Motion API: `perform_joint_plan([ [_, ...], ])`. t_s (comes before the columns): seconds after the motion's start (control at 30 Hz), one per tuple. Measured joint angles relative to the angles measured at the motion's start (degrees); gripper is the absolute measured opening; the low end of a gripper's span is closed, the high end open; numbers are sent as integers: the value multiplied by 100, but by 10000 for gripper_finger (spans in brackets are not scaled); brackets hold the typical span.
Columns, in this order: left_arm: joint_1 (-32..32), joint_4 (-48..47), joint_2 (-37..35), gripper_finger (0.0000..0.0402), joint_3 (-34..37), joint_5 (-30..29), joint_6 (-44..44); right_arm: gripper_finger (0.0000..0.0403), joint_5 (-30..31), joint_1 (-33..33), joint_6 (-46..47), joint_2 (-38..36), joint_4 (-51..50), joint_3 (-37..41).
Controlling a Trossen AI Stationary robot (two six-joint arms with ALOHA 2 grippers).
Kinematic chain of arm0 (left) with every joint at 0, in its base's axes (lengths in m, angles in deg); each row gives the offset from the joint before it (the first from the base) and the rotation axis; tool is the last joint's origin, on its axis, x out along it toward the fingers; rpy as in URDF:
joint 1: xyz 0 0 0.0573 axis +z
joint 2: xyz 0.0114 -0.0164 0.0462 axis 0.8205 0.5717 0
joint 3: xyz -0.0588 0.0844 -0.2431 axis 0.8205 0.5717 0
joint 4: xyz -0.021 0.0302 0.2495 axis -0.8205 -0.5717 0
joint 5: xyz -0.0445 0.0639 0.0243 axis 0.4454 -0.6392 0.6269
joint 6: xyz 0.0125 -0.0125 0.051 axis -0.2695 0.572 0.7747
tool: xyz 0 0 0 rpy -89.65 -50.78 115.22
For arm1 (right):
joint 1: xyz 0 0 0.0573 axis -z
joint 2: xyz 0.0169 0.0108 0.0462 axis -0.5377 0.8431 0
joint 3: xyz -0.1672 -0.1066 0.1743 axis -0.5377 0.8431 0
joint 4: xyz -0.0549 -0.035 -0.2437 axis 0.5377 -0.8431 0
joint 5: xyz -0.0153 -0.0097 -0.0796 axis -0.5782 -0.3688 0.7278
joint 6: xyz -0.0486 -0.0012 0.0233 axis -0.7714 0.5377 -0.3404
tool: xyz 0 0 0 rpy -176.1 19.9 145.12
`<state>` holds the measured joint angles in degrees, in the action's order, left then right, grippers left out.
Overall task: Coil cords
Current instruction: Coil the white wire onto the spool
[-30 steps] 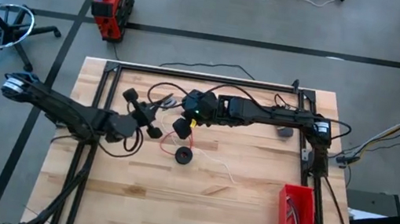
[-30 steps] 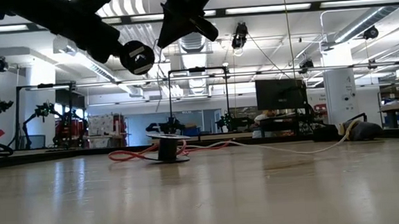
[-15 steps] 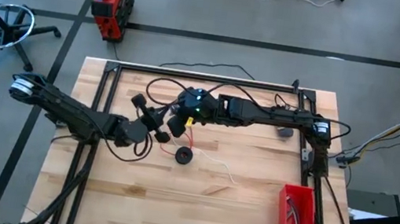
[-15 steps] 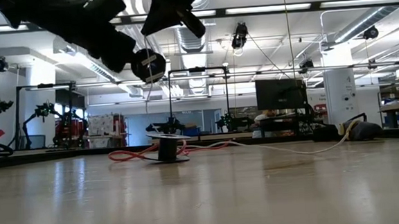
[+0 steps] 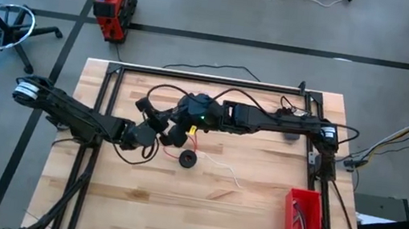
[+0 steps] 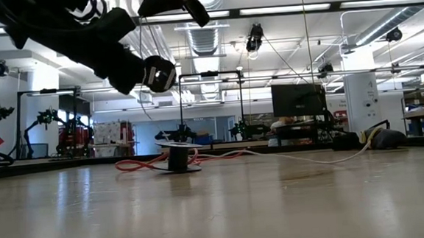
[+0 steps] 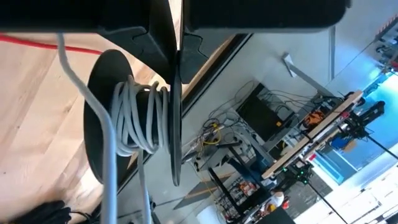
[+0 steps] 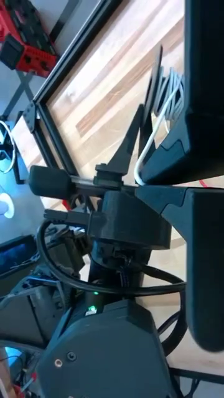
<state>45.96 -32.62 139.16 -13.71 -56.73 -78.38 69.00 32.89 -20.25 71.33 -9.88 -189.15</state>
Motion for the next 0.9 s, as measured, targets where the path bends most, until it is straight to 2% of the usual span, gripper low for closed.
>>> perform_joint_plan([
  [0.3, 4, 290, -5, 0, 13, 243, -148, 0, 19, 11, 35, 10, -9, 230],
  [0.67, 4, 494, -425, 0, 21, 884, -947, 3, 88, 0, 57, 554, 32, 257],
  [0.77, 0, 522, -601, 0, 71, 991, -1068, 21, 122, -28, 56, 560, -8, 257],
  [0.9, 0, 663, -811, 0, 173, 1180, -1125, 64, 184, -114, 12, 540, -31, 257],
])
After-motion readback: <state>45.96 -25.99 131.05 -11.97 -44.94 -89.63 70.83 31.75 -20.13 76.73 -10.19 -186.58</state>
